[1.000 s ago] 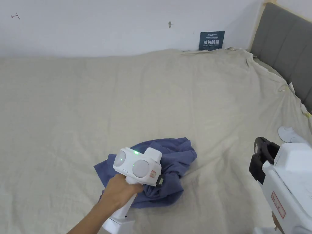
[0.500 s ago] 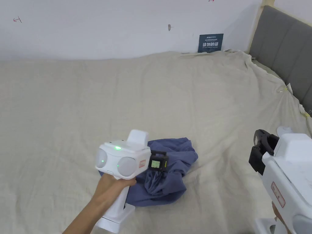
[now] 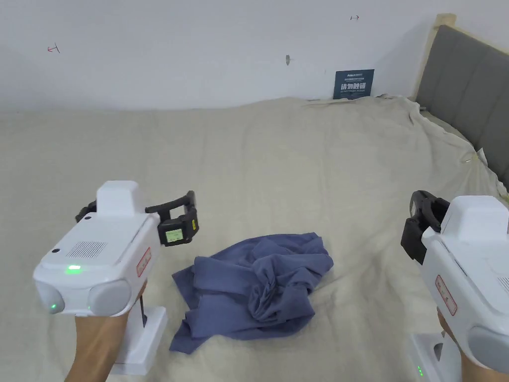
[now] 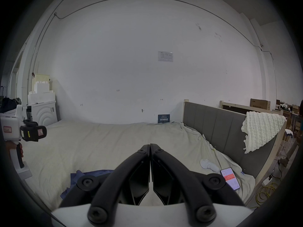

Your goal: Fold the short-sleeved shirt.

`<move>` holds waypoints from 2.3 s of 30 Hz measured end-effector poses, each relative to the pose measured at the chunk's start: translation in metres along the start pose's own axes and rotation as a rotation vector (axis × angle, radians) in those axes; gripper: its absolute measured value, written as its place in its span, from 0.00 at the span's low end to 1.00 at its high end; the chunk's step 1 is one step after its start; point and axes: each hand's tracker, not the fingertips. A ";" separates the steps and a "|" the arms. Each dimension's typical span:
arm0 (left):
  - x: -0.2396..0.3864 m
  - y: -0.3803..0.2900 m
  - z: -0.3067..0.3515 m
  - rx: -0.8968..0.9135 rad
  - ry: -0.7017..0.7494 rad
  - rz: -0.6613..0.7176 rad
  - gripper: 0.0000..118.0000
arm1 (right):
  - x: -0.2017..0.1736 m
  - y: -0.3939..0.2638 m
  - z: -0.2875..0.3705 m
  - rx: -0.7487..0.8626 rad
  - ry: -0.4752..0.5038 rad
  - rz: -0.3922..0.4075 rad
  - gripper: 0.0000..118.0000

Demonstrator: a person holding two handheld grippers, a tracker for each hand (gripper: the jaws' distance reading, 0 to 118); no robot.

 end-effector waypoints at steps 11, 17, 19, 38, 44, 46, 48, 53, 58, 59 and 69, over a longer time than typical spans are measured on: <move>-0.024 -0.027 0.011 0.081 0.102 -0.038 0.00 | -0.015 0.001 -0.001 0.014 0.022 0.007 0.00; -0.018 -0.028 0.013 0.087 0.097 -0.089 0.00 | -0.016 -0.002 -0.003 0.006 0.023 0.009 0.00; -0.016 -0.027 0.013 0.085 0.092 -0.095 0.00 | -0.016 -0.002 -0.003 0.005 0.025 0.006 0.00; -0.014 -0.074 -0.037 -0.540 -0.093 0.036 0.00 | -0.015 -0.010 -0.015 -0.024 0.035 0.010 0.00; -0.005 -0.126 -0.051 -0.757 -0.123 0.083 0.27 | -0.016 -0.019 -0.021 -0.053 0.040 0.009 0.00; -0.003 -0.138 -0.053 -0.792 -0.124 0.083 0.60 | -0.016 -0.022 -0.023 -0.062 0.042 0.009 0.00; 0.000 -0.149 -0.056 -0.838 -0.114 0.067 0.79 | -0.016 -0.025 -0.025 -0.072 0.044 0.010 0.00; 0.009 -0.165 -0.061 -0.863 -0.100 0.035 0.80 | -0.017 -0.032 -0.030 -0.094 0.049 0.006 0.00; 0.017 -0.180 -0.071 -0.928 -0.086 -0.003 0.58 | -0.018 -0.036 -0.032 -0.111 0.055 0.006 0.00; 0.019 -0.180 -0.069 -0.927 -0.096 -0.004 0.41 | -0.018 -0.037 -0.033 -0.114 0.056 0.009 0.00; 0.020 -0.169 -0.059 -0.836 -0.157 0.061 0.03 | -0.017 -0.045 -0.067 -0.208 0.088 0.031 0.00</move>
